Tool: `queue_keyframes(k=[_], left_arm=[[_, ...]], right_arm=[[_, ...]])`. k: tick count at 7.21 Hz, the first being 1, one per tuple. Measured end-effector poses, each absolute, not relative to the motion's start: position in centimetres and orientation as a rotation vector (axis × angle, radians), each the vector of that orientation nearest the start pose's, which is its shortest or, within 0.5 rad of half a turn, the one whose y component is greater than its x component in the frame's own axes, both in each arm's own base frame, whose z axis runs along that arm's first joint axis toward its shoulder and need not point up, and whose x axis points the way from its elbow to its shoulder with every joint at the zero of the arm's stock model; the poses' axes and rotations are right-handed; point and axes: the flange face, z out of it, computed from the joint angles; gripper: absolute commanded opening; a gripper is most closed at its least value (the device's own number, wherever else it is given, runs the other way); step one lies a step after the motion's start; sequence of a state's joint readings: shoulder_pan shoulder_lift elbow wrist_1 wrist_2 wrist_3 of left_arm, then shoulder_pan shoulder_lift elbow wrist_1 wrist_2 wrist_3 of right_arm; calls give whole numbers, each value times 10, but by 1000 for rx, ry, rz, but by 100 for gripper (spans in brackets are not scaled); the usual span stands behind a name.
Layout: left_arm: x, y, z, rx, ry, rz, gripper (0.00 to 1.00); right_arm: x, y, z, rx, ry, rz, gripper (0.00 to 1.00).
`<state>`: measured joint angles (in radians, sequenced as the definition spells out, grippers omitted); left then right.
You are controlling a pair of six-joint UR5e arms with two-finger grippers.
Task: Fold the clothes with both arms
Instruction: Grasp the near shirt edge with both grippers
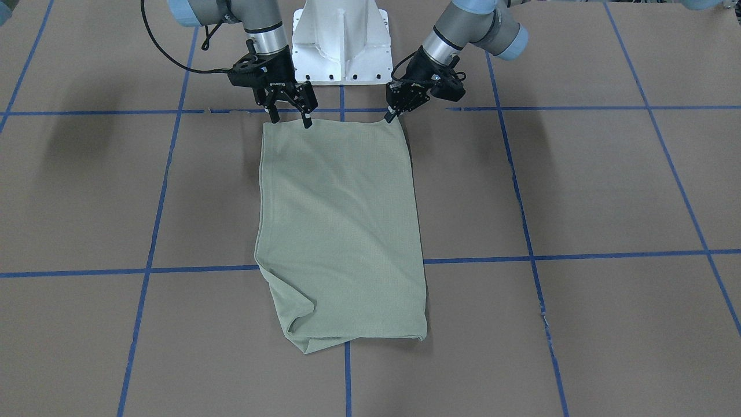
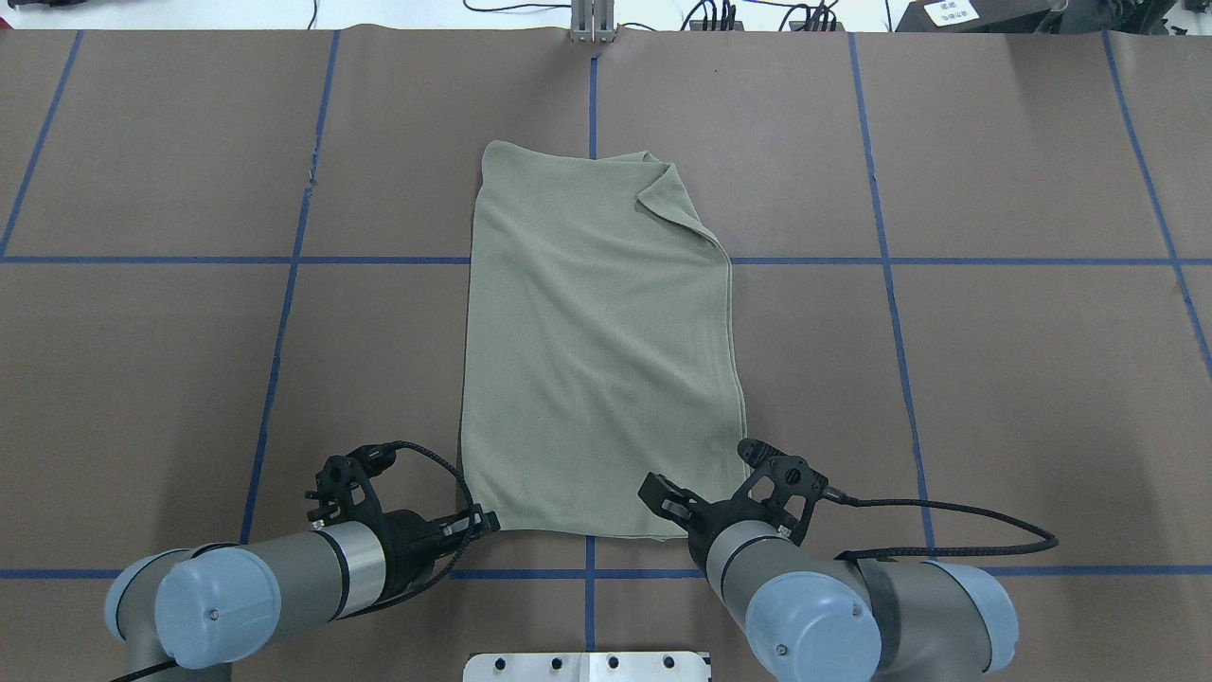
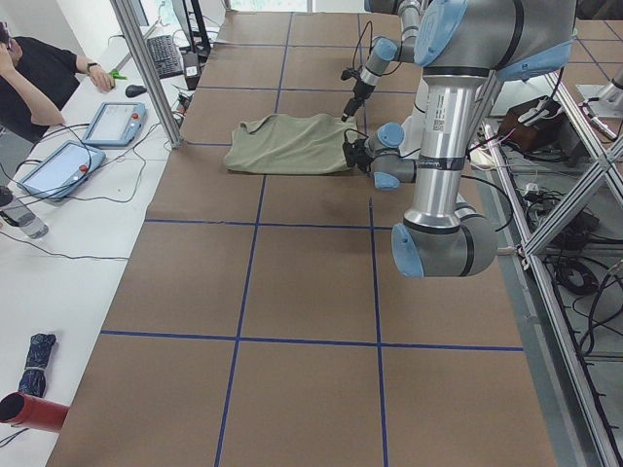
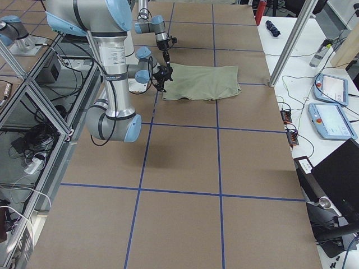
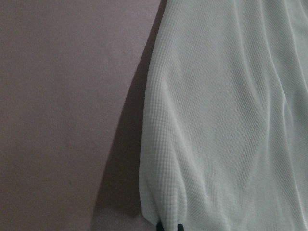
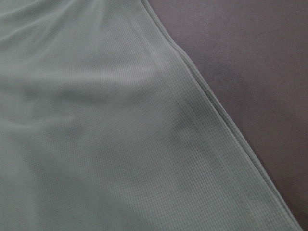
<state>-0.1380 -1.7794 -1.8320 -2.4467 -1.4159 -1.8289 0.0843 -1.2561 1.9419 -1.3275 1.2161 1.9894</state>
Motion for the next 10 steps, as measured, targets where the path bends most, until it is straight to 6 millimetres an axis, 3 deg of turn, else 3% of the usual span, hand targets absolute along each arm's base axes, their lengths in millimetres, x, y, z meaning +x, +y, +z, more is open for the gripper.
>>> queue_keyframes(k=[5,6,7,8,9,10], left_arm=[[530,-224,326,51,1360,-437,0],[530,-224,326,51,1361,-438,0],[530,-224,325,51,1362,-438,0],[530,-224,325,51,1363,-438,0],[530,-224,325,51,1363,-438,0],[530,-224,325,52,1363,-437,0]], right_arm=[[-577,-217,300,223,-956,649,94],[-580,-217,302,226,-951,649,80],[-583,-217,300,226,-953,650,59],[-586,-217,295,221,-962,658,20],[-587,-217,290,213,-971,671,1],[-588,-218,288,207,-977,682,0]])
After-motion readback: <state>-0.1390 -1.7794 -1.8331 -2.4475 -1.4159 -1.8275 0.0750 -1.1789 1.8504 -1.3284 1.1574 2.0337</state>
